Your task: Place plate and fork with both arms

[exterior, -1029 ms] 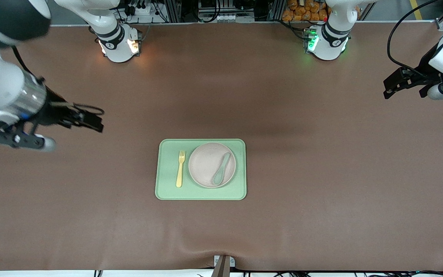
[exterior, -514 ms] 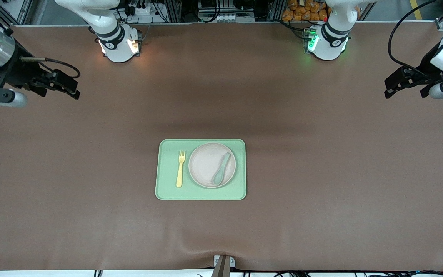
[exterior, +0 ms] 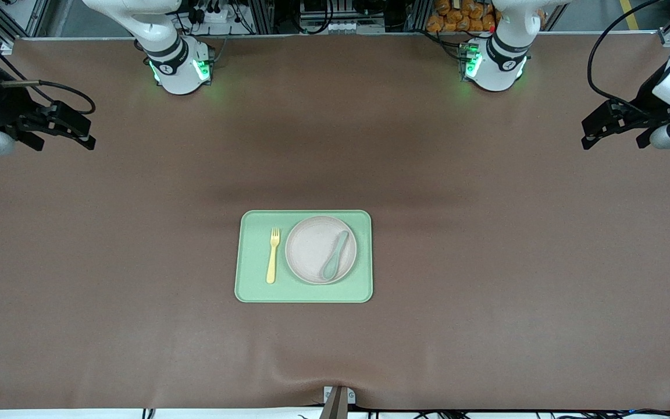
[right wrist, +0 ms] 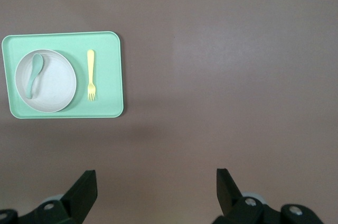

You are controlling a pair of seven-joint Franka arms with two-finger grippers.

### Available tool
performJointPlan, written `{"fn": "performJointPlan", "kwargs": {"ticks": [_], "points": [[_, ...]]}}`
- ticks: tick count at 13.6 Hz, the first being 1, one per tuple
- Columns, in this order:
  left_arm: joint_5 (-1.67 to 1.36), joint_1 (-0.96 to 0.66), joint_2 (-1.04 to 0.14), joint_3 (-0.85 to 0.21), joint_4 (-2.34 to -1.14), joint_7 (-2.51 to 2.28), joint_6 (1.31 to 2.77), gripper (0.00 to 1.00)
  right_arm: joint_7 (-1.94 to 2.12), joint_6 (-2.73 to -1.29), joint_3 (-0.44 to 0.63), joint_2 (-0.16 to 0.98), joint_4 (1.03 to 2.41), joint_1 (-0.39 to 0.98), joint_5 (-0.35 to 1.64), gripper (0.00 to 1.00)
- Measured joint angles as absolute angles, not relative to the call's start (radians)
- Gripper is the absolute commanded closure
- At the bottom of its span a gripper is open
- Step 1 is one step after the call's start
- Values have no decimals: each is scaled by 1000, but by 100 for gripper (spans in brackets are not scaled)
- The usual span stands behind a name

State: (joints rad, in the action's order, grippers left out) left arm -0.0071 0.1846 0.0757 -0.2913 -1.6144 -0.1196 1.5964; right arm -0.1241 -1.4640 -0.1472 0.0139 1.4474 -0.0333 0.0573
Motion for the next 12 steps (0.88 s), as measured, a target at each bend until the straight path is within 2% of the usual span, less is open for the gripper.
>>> {"fn": "performJointPlan", "kwargs": {"ticks": [7,12], "points": [[-7,185,75,-291,-1614,-120,1590,0,-74,-1388,-148,4,1436,-33,53,0],[-7,187,76,-290,-1606,-119,1555,0,-71,-1389,-149,-1,1437,-33,53,0]]}}
